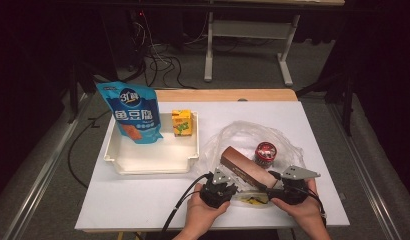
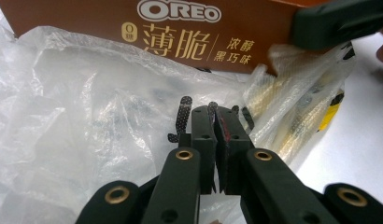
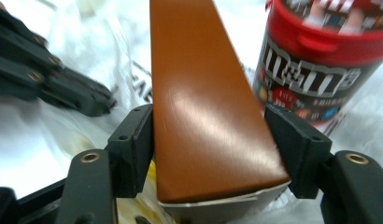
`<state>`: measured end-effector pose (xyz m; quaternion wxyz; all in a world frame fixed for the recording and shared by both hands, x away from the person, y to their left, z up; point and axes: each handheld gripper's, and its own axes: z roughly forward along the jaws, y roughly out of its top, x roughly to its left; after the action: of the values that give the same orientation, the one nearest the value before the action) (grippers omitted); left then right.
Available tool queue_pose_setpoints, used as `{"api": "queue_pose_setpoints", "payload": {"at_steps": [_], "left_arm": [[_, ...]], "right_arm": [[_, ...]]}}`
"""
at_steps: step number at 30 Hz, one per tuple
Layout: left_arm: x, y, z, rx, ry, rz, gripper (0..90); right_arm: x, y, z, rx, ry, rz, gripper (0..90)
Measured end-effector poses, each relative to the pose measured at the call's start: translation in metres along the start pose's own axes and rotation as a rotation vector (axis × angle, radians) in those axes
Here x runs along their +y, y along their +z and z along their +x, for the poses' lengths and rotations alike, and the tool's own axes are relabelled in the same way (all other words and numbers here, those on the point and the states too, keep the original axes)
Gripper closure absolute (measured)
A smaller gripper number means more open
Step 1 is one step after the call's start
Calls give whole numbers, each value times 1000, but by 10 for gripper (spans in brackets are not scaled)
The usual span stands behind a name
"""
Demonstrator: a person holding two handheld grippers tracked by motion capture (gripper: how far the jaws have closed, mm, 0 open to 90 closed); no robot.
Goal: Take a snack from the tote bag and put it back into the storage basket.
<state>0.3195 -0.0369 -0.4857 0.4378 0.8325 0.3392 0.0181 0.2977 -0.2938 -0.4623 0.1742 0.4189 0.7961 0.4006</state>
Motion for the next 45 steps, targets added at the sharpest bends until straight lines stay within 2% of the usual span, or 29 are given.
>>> {"api": "queue_pose_setpoints", "payload": {"at_steps": [3, 10, 13, 17, 22, 25, 27, 29, 30, 32, 33, 34, 35, 36, 37, 38, 39, 40, 41, 42, 43, 44, 45], "left_arm": [[0, 0, 0, -1, -8, -5, 869], [0, 0, 0, -3, -9, -4, 872], [0, 0, 1, -4, -4, 1, 873], [0, 0, 1, -5, -4, 2, 875], [0, 0, 1, -5, -6, 1, 876], [0, 0, 1, -7, -4, 3, 874], [-1, -3, 0, 7, -4, -35, 869], [-2, -5, 1, -3, 0, -49, 847], [-1, -9, 2, -26, -1, -73, 839], [0, -11, 3, -21, 6, -80, 811], [3, -19, 5, -25, 12, -99, 791], [3, -19, 5, -25, 12, -99, 773], [6, -29, 8, -28, 17, -120, 752], [6, -29, 8, -28, 17, -120, 733], [9, -42, 12, -31, 21, -147, 719], [9, -42, 12, -31, 21, -147, 699], [10, -49, 14, -31, 24, -158, 699], [12, -63, 19, -35, 34, -185, 671], [13, -71, 21, -34, 31, -203, 659], [13, -71, 21, -34, 31, -203, 642], [13, -84, 27, -31, 36, -236, 625], [13, -91, 30, -14, 46, -251, 605], [13, -91, 30, -14, 46, -251, 579]], "right_arm": [[-2, 5, 0, -5, -3, 33, 375], [5, 5, 0, 6, 16, 52, 439], [11, 1, 7, -10, 8, 33, 444], [15, -4, 10, -7, -1, 11, 445], [22, -15, 11, -2, 11, -30, 446], [26, -22, 11, -2, 3, -49, 446], [28, -24, 11, 3, 4, -52, 447], [30, -27, 11, 5, -7, -57, 447], [31, -29, 11, 5, -12, -58, 447], [34, -32, 12, 6, -17, -63, 447], [35, -34, 12, 8, -10, -69, 447], [35, -34, 12, 8, -10, -69, 447], [38, -37, 13, 16, -19, -77, 447], [39, -38, 13, 18, -24, -77, 447], [41, -40, 14, 19, -30, -82, 447], [41, -40, 14, 19, -30, -82, 447], [43, -41, 15, 24, -33, -89, 446], [46, -43, 16, 31, -39, -96, 446], [48, -44, 16, 37, -46, -99, 447], [48, -44, 16, 37, -46, -99, 447], [52, -45, 17, 50, -65, -99, 447], [54, -46, 18, 55, -72, -98, 446], [56, -46, 18, 62, -73, -97, 446]]}}
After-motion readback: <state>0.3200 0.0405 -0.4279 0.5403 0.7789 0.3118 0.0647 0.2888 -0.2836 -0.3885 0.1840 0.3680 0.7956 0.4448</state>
